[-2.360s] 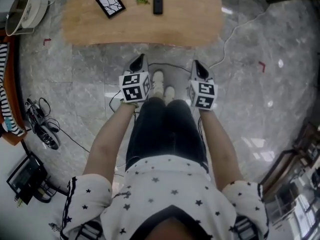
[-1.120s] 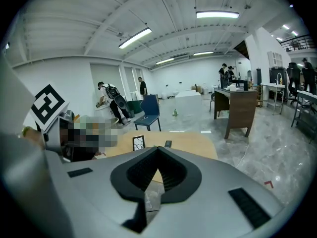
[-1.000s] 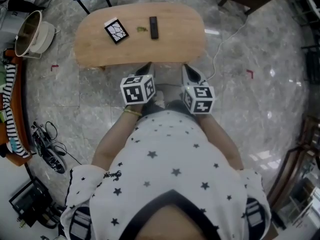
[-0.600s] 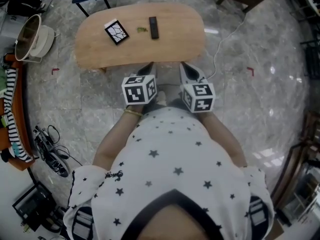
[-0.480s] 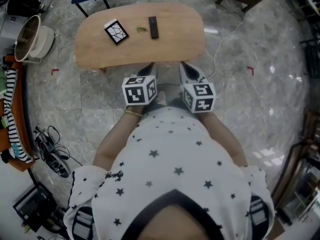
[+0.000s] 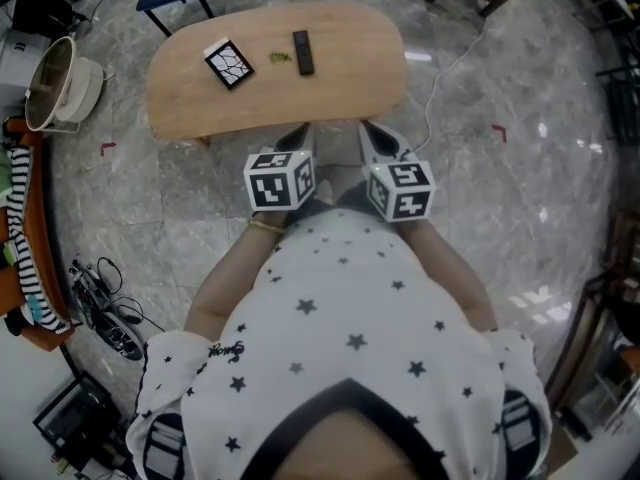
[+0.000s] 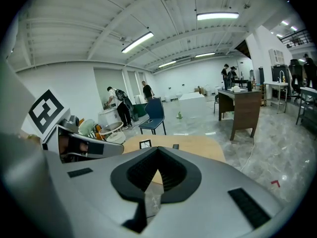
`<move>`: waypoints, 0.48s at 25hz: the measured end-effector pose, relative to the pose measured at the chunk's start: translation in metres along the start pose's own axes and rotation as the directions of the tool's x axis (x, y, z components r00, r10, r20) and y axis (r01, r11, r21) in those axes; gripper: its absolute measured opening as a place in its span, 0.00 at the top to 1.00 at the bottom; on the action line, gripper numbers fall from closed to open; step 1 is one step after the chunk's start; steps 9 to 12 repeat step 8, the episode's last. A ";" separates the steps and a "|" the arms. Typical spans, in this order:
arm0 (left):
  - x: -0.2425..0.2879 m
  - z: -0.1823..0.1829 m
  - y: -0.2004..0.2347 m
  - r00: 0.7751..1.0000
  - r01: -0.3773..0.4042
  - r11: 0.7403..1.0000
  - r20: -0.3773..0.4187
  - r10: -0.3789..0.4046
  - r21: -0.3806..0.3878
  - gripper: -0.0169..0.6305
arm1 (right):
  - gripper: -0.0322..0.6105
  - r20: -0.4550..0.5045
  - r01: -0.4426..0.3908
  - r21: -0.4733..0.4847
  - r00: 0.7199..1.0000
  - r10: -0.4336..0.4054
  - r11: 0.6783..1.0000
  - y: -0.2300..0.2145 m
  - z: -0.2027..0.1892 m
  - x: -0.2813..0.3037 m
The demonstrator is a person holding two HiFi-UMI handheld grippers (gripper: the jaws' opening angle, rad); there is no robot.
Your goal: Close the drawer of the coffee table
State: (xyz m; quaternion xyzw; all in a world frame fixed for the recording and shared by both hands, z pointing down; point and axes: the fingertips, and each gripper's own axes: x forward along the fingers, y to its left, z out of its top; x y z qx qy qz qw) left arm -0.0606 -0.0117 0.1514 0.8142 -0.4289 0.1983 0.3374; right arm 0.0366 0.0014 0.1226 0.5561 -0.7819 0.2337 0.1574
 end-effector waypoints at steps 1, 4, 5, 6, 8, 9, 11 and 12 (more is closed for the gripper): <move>0.000 0.000 0.000 1.000 0.000 1.000 0.001 0.000 0.000 0.96 | 0.94 -0.001 -0.001 0.006 1.000 0.001 1.000 0.000 -0.001 0.000; 0.001 0.002 -0.001 1.000 -0.001 1.000 0.006 0.001 0.009 0.96 | 0.94 -0.001 -0.001 0.011 1.000 0.001 1.000 -0.002 -0.001 0.000; 0.001 0.003 -0.001 1.000 -0.002 1.000 0.006 0.002 0.013 0.96 | 0.94 -0.001 -0.002 0.011 1.000 0.002 1.000 -0.001 -0.001 -0.001; 0.000 0.003 -0.002 1.000 -0.002 1.000 0.005 0.002 0.015 0.96 | 0.94 -0.001 -0.004 0.010 1.000 0.004 1.000 -0.001 -0.001 -0.001; 0.000 0.003 -0.003 1.000 -0.001 1.000 0.002 0.001 0.019 0.96 | 0.94 -0.001 -0.007 0.009 1.000 0.007 1.000 0.000 0.000 -0.002; 0.000 0.003 -0.003 1.000 -0.001 1.000 0.002 0.001 0.019 0.96 | 0.94 -0.001 -0.007 0.009 1.000 0.007 1.000 0.000 0.000 -0.002; 0.000 0.003 -0.003 1.000 -0.001 1.000 0.002 0.001 0.019 0.96 | 0.94 -0.001 -0.007 0.009 1.000 0.007 1.000 0.000 0.000 -0.002; 0.000 0.003 -0.003 1.000 -0.001 1.000 0.002 0.001 0.019 0.96 | 0.94 -0.001 -0.007 0.009 1.000 0.007 1.000 0.000 0.000 -0.002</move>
